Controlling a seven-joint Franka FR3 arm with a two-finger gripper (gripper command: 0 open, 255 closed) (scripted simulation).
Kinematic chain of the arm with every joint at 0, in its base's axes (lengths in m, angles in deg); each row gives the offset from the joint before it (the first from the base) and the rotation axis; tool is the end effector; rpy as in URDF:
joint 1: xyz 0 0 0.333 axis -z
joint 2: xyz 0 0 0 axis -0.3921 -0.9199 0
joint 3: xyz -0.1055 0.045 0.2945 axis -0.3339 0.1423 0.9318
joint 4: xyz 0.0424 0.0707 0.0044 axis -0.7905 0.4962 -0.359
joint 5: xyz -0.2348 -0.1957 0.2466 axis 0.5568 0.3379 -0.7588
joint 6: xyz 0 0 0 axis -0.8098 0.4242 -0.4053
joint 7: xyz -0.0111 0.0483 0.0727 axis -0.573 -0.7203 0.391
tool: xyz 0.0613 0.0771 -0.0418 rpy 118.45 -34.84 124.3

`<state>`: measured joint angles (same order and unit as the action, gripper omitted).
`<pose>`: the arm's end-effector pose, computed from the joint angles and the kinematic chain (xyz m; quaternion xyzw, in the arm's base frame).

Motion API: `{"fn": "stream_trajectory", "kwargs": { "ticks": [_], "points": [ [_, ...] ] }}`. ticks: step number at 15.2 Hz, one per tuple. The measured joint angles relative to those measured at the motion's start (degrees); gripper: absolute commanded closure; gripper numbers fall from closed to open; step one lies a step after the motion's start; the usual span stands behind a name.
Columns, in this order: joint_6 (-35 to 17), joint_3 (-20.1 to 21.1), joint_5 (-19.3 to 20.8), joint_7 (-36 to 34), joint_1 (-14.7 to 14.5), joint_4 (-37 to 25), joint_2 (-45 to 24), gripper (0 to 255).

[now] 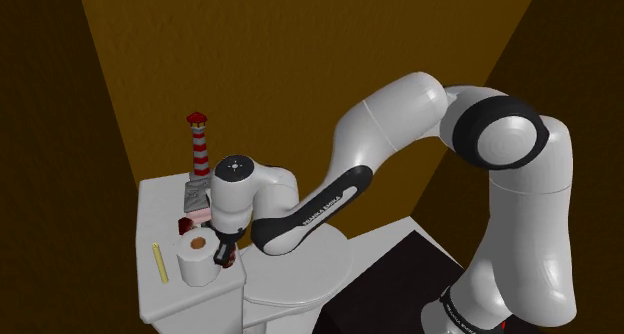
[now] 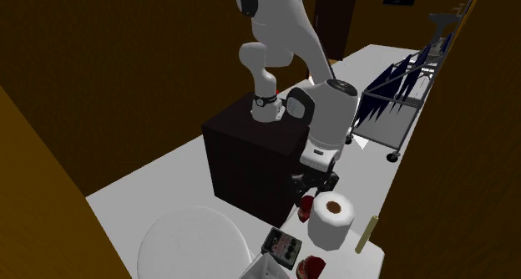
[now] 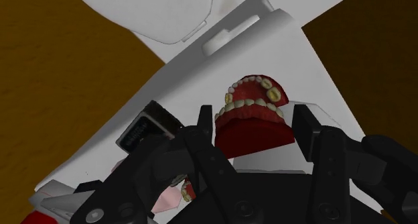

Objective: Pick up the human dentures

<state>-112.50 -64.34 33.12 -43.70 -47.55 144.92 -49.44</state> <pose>0.4681 0.4111 0.2372 0.9255 0.3669 0.0785 0.0511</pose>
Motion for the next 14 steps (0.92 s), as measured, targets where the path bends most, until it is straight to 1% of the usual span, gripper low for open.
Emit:
{"fn": "stream_trajectory", "kwargs": {
  "ticks": [14],
  "points": [
    [7.11,2.92,-5.08,4.32,1.92,-0.87,6.83,255]
  ]
}}
